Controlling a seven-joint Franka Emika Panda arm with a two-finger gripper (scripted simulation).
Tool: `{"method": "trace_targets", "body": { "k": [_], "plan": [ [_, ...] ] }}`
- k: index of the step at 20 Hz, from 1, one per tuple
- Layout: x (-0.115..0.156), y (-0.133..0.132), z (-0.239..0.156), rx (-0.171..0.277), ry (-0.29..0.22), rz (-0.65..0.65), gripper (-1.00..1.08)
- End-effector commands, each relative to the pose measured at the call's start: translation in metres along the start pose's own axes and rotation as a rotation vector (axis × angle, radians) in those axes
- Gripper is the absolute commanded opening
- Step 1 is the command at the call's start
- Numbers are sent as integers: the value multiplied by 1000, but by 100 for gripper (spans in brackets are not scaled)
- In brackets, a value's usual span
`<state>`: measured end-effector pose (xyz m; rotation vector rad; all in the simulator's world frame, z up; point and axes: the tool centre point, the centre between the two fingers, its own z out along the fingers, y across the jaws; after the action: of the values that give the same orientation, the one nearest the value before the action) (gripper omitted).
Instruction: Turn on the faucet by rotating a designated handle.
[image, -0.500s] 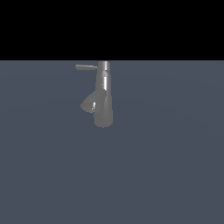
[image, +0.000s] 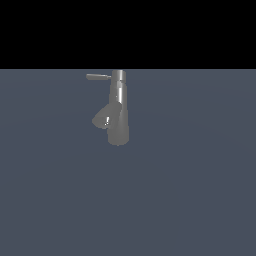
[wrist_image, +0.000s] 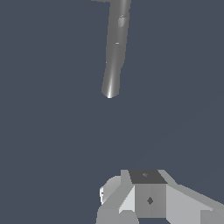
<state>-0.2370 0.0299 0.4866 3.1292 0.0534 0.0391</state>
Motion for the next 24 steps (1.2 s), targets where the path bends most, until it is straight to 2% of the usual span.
{"method": "trace_targets", "body": {
  "k": [1, 7, 13, 24],
  "plan": [
    [2, -2, 0, 0, 2, -3, -100],
    [5, -2, 0, 1, 1, 8, -100],
    [18, -4, -3, 5, -1, 56, -100],
    [72, -11, -7, 17, -13, 244, -100]
  ]
}}
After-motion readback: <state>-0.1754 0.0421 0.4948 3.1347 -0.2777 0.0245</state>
